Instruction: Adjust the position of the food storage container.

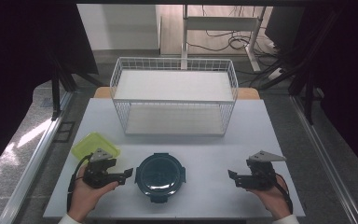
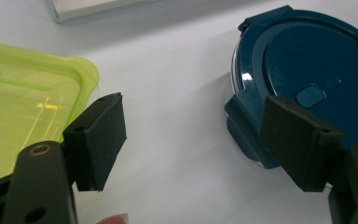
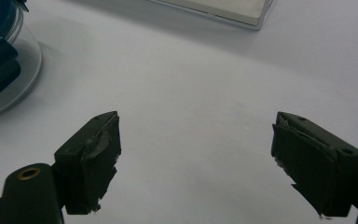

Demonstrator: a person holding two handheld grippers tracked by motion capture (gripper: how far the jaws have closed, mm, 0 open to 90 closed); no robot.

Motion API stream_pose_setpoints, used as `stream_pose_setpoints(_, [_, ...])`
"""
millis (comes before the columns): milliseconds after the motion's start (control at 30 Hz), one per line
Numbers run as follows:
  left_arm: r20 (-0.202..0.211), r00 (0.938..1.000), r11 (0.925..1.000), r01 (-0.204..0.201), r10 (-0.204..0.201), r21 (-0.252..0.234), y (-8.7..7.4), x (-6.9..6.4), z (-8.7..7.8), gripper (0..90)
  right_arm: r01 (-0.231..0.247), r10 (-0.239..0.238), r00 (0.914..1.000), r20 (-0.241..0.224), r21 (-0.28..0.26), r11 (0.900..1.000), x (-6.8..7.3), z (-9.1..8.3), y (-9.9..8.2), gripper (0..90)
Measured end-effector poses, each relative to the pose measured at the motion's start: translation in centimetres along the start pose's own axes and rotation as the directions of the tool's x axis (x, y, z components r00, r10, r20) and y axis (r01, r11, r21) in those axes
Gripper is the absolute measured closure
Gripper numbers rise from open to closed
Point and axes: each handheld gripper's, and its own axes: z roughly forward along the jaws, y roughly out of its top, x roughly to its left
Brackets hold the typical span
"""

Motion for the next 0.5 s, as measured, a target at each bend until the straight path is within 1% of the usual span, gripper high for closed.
stream_pose_setpoints(67, [0.0,1.0,1.0,-0.002,0.002,0.001,0.0,0.0,0.0,23.1,-0.013,0.013,0.9998,-0.018,-0.003,0.9999,0.0,0.0,0.0,16.5])
stream_pose_setpoints(100, [-0.001,1.0,1.0,-0.005,0.005,0.003,0.0,-0.1,0.0,23.1,-0.026,0.026,0.9992,-0.03,-0.012,0.9996,0.1,-0.2,0.1,18.1])
stream_pose_setpoints(133, [-0.002,1.0,1.0,-0.005,0.005,0.001,0.0,-0.1,0.1,23.1,-0.03,0.029,0.9988,-0.041,-0.019,0.9994,0.2,-0.3,0.1,18.6])
stream_pose_setpoints(200, [-0.001,1.0,1.0,-0.007,0.007,0.004,0.0,-0.2,0.1,23.0,-0.015,0.014,0.9991,-0.039,-0.017,0.9997,0.5,-0.5,0.2,18.8])
stream_pose_setpoints(300, [0.001,0.9998,0.9997,-0.021,0.021,0.009,-0.2,-0.3,0.0,22.9,-0.027,0.026,0.9981,-0.056,-0.007,0.9996,0.7,-0.5,0.4,19.3])
stream_pose_setpoints(433, [0.014,0.9999,1.0,-0.001,0.001,0.005,-0.4,-0.4,-0.6,22.8,-0.015,0.014,0.9984,-0.055,-0.008,0.9999,1.4,-0.7,0.6,19.9])
stream_pose_setpoints(500, [0.022,0.9997,1.0,-0.006,0.006,0.001,-0.3,-0.5,-0.7,22.8,-0.011,0.01,0.9986,-0.052,-0.008,0.9999,1.7,-0.7,0.6,20.0])
